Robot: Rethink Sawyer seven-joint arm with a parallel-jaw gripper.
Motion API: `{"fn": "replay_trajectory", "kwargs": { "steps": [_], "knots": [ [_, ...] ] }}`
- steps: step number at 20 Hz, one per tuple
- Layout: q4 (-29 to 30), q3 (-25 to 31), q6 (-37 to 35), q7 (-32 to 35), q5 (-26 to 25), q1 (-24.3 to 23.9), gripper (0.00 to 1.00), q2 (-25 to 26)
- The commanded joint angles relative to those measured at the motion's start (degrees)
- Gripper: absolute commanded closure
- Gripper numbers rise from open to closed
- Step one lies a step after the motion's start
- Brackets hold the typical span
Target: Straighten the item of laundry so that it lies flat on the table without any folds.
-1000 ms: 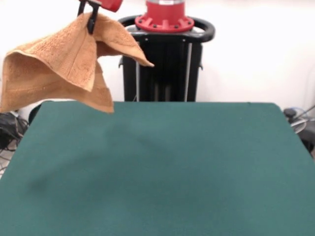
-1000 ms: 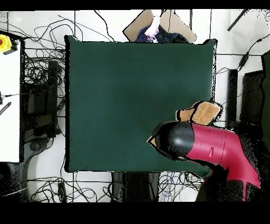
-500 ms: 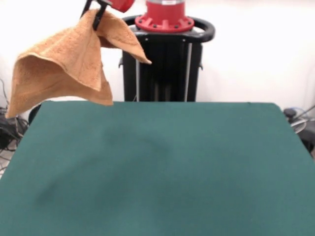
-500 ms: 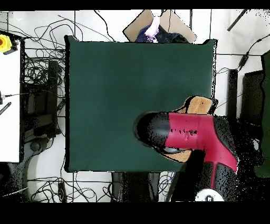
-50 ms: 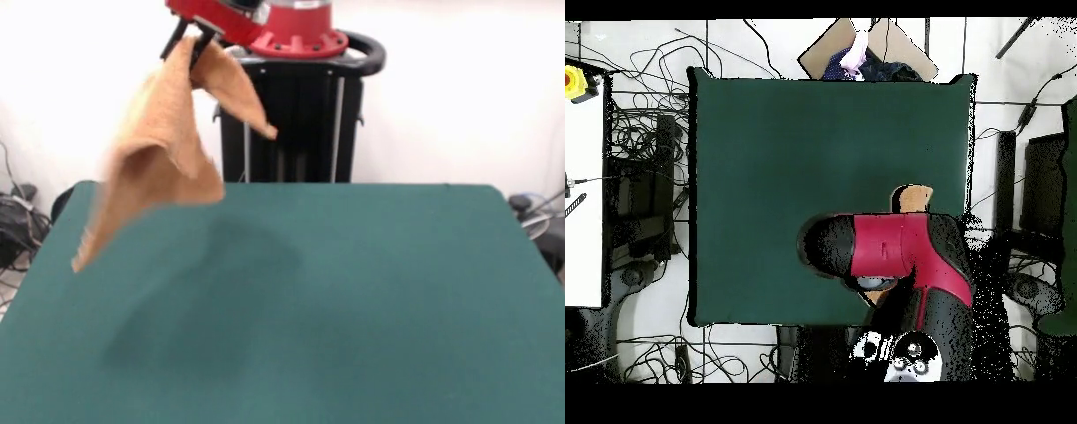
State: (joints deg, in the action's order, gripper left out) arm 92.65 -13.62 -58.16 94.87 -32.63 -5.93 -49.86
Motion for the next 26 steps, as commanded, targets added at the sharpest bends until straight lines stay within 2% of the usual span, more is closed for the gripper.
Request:
{"fn": "replay_trajectory", "kwargs": {
  "steps": [1,8,14,20,26],
  "knots": [
    [1.77,-4.3,6.38,23.63,-4.36,2.47,1.0,8.26],
    [1.02,-8.02,11.69,30.1,-5.03,5.27,1.0,13.7],
    [1.7,-9.18,13.68,32.47,-2.11,6.64,1.0,16.27],
    [1.98,-8.89,11.62,30.39,1.05,7.26,1.0,15.01],
    [4.83,-6.69,10.31,30.94,6.85,7.53,1.0,14.05]
  ]
}}
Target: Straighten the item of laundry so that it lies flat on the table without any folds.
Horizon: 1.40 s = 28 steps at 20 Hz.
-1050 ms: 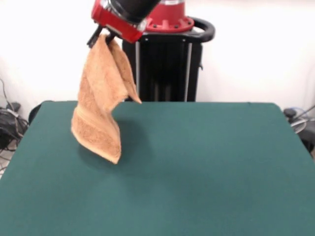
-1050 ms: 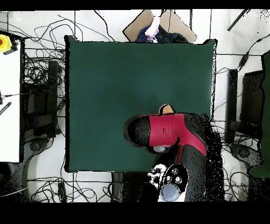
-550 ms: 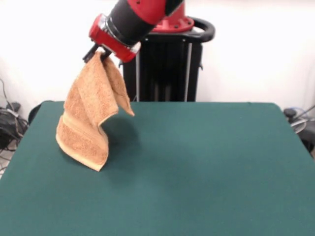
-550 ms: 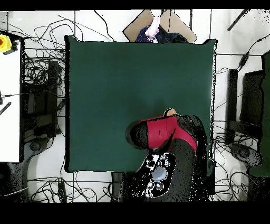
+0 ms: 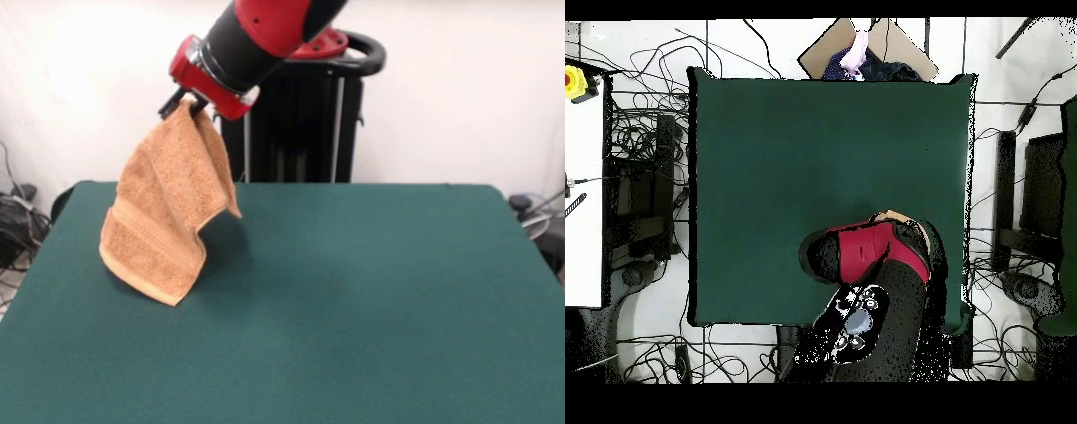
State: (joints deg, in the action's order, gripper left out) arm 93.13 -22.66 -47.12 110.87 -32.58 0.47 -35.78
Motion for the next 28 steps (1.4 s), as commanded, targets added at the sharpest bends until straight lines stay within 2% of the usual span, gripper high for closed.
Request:
{"fn": "replay_trajectory", "kwargs": {
  "steps": [1,3,6,16,19,23,24,28],
  "knots": [
    [4.69,2.3,-1.54,14.79,7.77,1.27,1.0,-0.55],
    [5.66,2.61,-2.77,14.3,9.92,1.3,1.0,-1.01],
    [7.07,2.25,-0.65,15.38,11.47,2.62,1.0,-1.14],
    [7.84,3.68,1.41,14.35,17.75,3.13,1.0,0.29],
    [7.58,3.7,1.52,13.55,18.56,3.42,1.0,0.45],
    [8.66,4.24,5.21,10.84,17.89,2.88,1.0,-0.13],
    [8.81,4.56,5.77,9.87,17.72,2.57,0.0,-0.2],
    [9.83,4.7,7.01,9.43,17.55,2.33,0.0,-0.55]
  ]
}}
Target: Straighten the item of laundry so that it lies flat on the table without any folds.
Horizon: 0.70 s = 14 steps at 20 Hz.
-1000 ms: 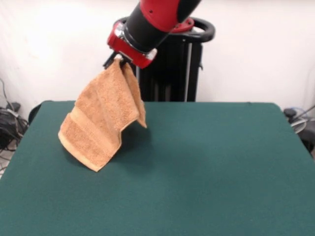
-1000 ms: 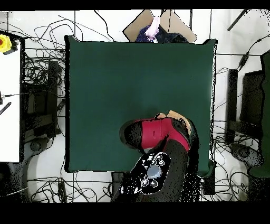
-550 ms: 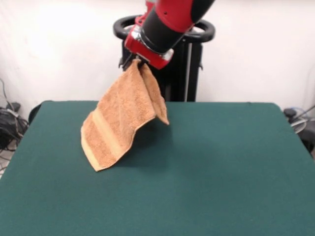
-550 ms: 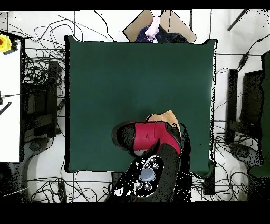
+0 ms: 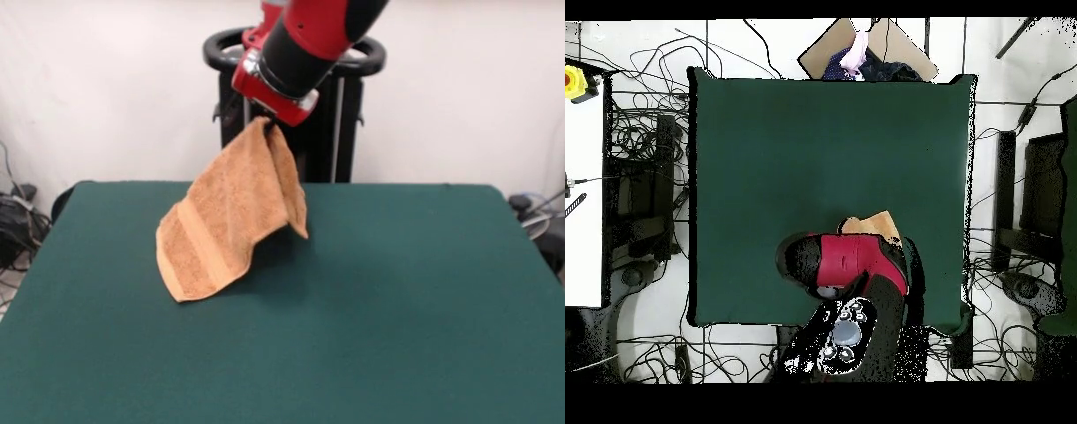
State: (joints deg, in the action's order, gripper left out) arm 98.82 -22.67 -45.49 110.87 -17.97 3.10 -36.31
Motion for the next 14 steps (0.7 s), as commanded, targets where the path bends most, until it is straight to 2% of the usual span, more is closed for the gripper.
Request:
{"fn": "replay_trajectory", "kwargs": {
  "steps": [1,6,8,14],
  "knots": [
    [4.07,4.67,5.37,9.39,3.01,-0.37,0.0,-0.03],
    [5.19,3.5,6.68,10.95,3.23,0.14,0.0,-0.26],
    [6.1,3.59,6.53,11.98,4.78,-0.47,0.0,-0.4],
    [6.8,4.34,6.99,9.98,6.17,-2.14,0.0,-0.98]
  ]
}}
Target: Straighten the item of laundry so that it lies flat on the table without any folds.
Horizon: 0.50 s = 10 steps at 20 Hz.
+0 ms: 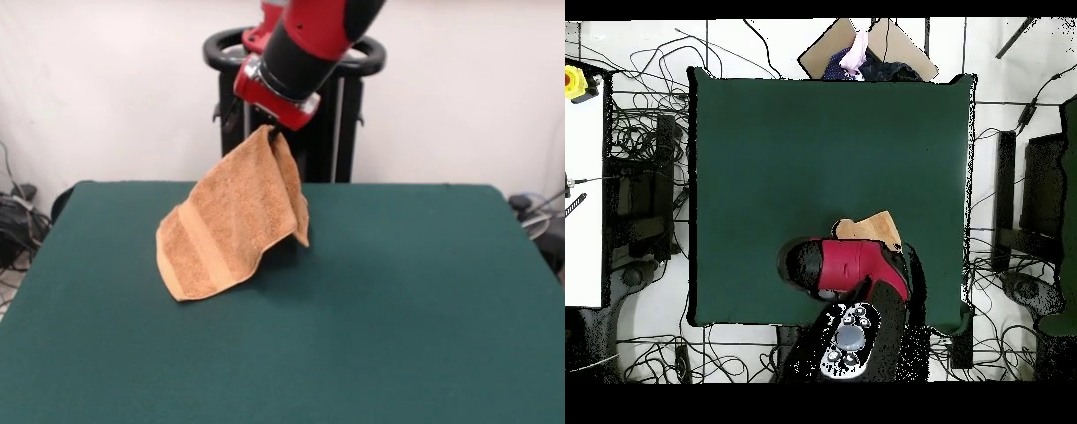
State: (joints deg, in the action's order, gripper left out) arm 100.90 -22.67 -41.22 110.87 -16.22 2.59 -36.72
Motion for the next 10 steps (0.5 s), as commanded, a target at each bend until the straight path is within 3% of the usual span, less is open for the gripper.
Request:
{"fn": "replay_trajectory", "kwargs": {
  "steps": [1,6,10],
  "knots": [
    [4.95,4.51,2.08,9.32,4.64,-1.81,0.0,-1.18],
    [8.53,4.62,-5.21,7.74,7.43,0.42,0.0,-8.79],
    [9.7,4.35,-8.13,9.37,9.53,2.81,0.0,-11.61]
  ]
}}
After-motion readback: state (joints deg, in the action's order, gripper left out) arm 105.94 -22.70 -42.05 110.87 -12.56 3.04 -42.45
